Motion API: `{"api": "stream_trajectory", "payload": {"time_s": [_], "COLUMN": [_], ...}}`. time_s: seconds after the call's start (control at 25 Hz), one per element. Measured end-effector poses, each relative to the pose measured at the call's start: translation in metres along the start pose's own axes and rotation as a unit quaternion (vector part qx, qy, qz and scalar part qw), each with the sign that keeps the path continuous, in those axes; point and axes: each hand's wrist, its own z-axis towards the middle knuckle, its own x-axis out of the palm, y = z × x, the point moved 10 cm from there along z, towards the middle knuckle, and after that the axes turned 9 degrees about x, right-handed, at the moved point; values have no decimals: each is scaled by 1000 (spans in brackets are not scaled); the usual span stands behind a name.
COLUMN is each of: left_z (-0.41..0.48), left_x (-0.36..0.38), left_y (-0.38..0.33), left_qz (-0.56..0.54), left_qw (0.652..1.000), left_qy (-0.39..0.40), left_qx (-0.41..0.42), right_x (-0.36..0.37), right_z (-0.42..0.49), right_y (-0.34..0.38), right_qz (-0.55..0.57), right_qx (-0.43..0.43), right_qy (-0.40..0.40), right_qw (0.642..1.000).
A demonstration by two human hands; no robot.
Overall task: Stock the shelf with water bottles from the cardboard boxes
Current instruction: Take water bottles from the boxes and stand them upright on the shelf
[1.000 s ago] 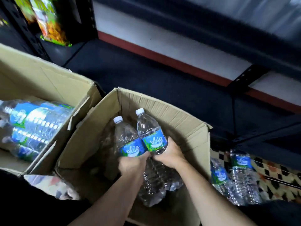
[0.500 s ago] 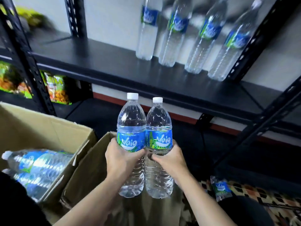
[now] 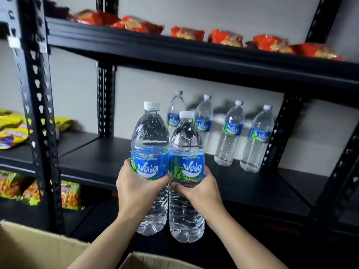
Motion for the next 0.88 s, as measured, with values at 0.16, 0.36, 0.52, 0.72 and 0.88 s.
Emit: {"api": "stream_trajectory", "payload": {"time_s": [0.16,0.36,0.52,0.72,0.88], "left_z": [52,115,161,213,242], "left_x": [-11,-18,-17,-8,-2], "left_y": [-9,4,28,59,77], "left_qz": [-17,-28,-18,4,19], "left_qw": [1000,998,997,997,996], "left_qy": [-23,-58,-78,-80,-77], "left_qx": [10,8,19,19,30], "right_x": [27,74,115,161,186], "right_z": [40,93,135,186,226], "right_y": [36,62,67,59,51], "right_qz": [-2,10,15,21,53], "right_qx": [-22,-40,-46,-27,-30], "right_qy": [-8,2,6,-7,-56], "right_qw": [1000,999,999,999,997]}}
